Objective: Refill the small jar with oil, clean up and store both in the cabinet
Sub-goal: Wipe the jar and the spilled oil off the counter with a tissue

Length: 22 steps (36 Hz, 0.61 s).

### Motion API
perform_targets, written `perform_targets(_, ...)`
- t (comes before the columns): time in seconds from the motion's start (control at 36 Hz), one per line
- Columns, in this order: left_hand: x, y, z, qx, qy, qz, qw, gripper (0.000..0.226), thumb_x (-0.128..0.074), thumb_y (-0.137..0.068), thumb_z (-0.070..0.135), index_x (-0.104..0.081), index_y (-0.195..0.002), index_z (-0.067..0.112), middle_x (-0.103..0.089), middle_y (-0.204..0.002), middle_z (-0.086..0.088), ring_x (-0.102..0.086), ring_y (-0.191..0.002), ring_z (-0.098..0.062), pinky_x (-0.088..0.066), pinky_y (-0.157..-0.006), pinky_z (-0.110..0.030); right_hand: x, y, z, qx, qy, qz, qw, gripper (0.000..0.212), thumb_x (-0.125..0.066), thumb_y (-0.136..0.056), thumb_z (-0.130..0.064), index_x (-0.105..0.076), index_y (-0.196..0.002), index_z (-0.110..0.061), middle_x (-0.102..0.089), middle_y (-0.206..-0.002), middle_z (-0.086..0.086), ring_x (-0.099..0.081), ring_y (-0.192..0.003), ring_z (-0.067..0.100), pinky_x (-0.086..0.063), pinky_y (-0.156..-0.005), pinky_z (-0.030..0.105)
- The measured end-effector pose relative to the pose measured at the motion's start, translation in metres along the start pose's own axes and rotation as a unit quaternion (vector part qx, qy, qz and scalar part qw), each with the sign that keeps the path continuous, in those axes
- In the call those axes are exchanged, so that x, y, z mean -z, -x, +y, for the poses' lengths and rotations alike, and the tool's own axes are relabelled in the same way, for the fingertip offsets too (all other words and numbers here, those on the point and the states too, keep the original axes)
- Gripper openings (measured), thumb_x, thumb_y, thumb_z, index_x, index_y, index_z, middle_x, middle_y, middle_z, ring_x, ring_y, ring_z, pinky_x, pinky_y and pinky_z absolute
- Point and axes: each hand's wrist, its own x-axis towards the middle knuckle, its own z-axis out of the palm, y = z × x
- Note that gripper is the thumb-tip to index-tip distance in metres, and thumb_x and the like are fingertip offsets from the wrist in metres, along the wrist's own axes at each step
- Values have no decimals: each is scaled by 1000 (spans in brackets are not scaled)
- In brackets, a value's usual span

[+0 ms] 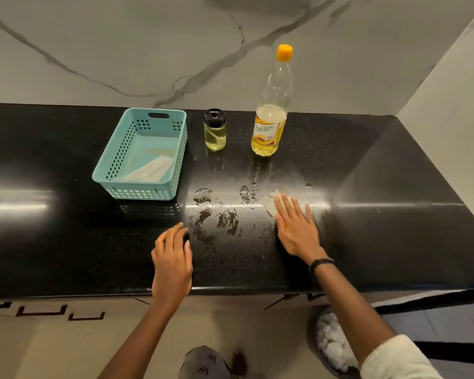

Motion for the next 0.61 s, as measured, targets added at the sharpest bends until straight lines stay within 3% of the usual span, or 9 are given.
perform_targets(0.19,0,0,1,5,-7,1,1000,39,-32,-96,26,-57,-122,9,-53,-132,-7,-45,-117,-23,-48,-87,-40,8,-64,-6,-86,-25,-17,996,54,-15,-103,-32,1,-153,-19,6,-161,3,5,-147,25,7,-118,45)
perform_targets(0.33,-1,0,-1,-3,-14,-2,1000,40,-32,-97,26,-57,-123,8,-53,-132,-7,-46,-117,-23,-49,-87,-40,6,-88,-35,-42,-23,-10,999,54,-18,-103,-33,-4,-153,-20,3,-161,6,3,-147,29,6,-117,47)
perform_targets(0.47,-1,-1,0,4,-6,-4,1000,41,-31,-96,27,-58,-122,10,-54,-132,-6,-47,-117,-23,-49,-87,-41,1,-58,-14,37,2,-3,999,52,-12,-103,-34,2,-152,-25,8,-160,-3,8,-147,17,14,-115,41)
perform_targets(0.61,-1,-1,-1,3,-5,-4,1000,42,-31,-96,27,-58,-122,9,-54,-132,-6,-46,-116,-23,-49,-86,-41,10,-57,23,-40,13,1,999,52,-11,-102,-35,4,-152,-26,7,-160,-4,6,-147,16,14,-114,42)
